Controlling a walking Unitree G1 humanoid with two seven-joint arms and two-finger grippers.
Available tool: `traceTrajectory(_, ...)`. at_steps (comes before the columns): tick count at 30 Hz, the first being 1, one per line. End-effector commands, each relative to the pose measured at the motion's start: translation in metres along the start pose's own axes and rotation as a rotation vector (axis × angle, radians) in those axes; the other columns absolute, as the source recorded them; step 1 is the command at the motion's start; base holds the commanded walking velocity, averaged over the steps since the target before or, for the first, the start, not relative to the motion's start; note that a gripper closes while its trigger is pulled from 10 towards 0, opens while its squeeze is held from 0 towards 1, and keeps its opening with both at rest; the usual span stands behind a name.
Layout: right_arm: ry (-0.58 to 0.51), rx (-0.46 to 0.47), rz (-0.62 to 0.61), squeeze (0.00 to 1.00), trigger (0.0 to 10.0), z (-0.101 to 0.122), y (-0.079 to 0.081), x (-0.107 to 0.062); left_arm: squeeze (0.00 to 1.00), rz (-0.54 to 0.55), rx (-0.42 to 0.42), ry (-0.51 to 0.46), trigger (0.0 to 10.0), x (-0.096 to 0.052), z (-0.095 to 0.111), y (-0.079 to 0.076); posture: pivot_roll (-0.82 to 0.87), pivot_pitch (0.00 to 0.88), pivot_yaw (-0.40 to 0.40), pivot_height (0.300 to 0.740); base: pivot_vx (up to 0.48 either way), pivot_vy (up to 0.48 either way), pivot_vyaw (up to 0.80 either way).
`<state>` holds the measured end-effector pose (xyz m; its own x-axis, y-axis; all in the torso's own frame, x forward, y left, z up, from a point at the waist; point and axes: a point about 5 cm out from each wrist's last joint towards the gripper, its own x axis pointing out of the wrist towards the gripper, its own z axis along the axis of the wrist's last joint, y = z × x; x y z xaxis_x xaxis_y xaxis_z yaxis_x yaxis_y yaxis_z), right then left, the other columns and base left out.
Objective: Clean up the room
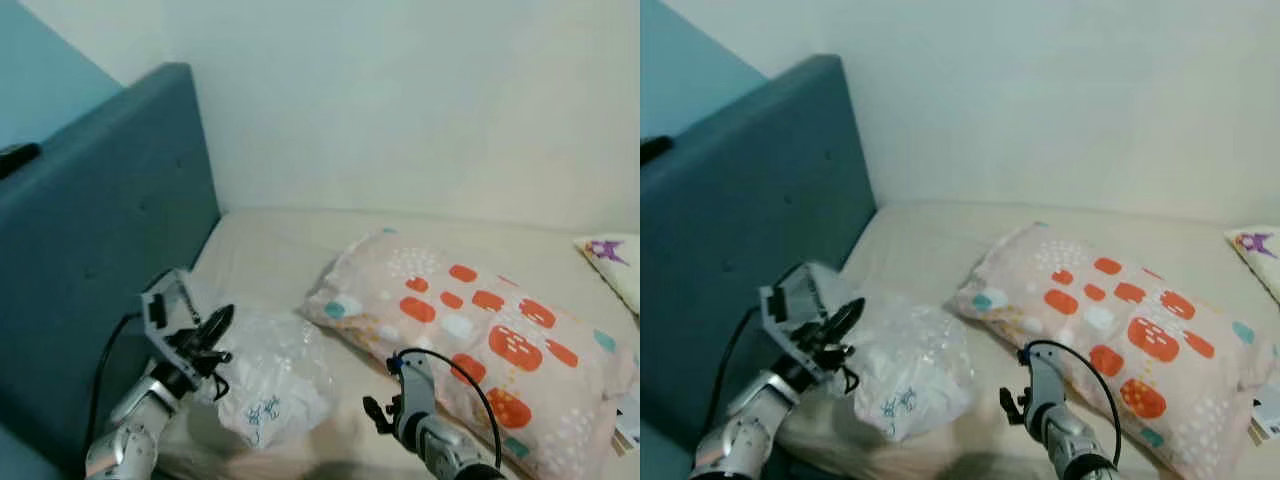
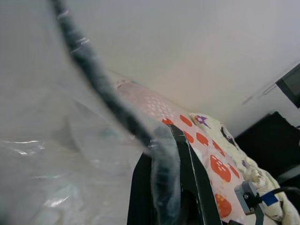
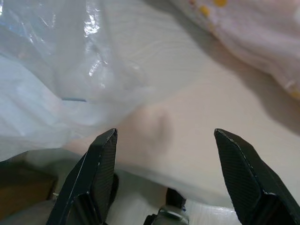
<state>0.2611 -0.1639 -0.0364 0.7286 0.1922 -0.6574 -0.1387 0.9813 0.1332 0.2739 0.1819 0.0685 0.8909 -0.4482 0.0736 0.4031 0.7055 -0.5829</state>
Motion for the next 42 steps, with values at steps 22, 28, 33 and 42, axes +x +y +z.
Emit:
traceTrajectory(22,-0.045,0.028,0.127,0.00,10.0,0.007,0.017,0.003,0.00,-0.053,0.075,0.041,10.0,0.007,0.002,-0.017,0.04,0.000,-0.044,0.740,0.000,0.000,0.75)
traceTrajectory(28,-0.056,0.027,0.186,0.00,10.0,0.008,0.023,0.004,0.00,0.106,0.203,-0.026,10.0,0.008,0.031,0.003,0.04,0.000,-0.042,0.740,0.000,0.000,0.75)
traceTrajectory(33,-0.054,0.014,0.215,0.00,10.0,0.009,0.026,0.004,0.00,0.117,0.312,-0.044,10.0,0.002,0.055,0.008,0.05,0.000,-0.043,0.740,0.000,0.000,0.75)
traceTrajectory(42,-0.048,0.005,0.238,0.00,10.0,0.007,0.027,0.003,0.00,-0.040,0.478,0.053,10.0,-0.017,0.086,-0.003,0.05,0.000,-0.050,0.740,0.000,0.000,0.75)
